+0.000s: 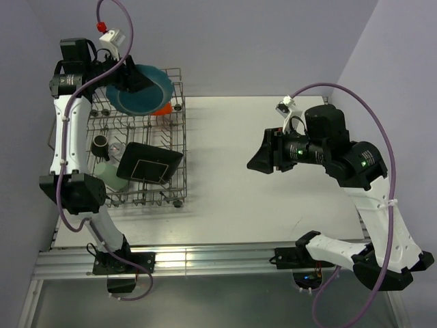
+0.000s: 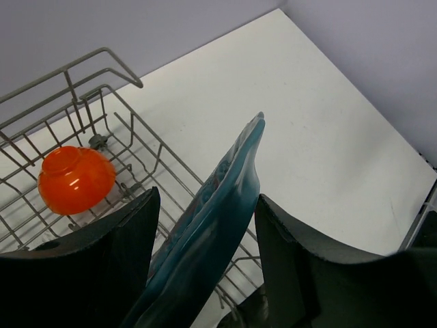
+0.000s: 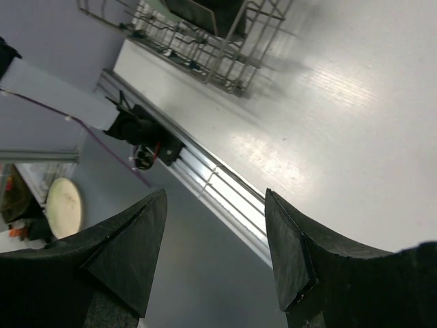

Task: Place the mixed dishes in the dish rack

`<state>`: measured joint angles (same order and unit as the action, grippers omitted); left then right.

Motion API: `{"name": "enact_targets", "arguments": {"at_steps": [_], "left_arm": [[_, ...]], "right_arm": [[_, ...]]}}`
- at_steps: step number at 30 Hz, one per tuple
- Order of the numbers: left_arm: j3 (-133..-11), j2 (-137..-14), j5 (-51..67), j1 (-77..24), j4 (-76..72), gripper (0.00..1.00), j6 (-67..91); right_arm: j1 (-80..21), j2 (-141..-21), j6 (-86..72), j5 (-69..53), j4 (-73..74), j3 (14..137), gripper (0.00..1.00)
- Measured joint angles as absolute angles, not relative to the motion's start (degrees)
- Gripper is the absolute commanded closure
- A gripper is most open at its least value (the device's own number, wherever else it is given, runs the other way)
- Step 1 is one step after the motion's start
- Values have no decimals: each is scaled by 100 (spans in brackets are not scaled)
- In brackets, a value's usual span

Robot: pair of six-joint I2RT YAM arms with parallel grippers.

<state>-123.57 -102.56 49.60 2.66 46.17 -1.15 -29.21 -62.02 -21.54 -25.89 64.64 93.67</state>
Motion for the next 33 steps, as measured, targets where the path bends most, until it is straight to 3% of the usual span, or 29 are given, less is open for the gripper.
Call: {"name": "enact_targets", "arguments": {"at_steps": [11,33], "left_arm": [[-11942,-11124,4912,274,3959,100,-233],[-11174,-11625,4340,71,2838,100,-384]], "right_arm": [[-3164,-6451,-1780,-1914,6545,9513,33],[-3109,-6764,-1656,-1568,6543,9515,33]]}}
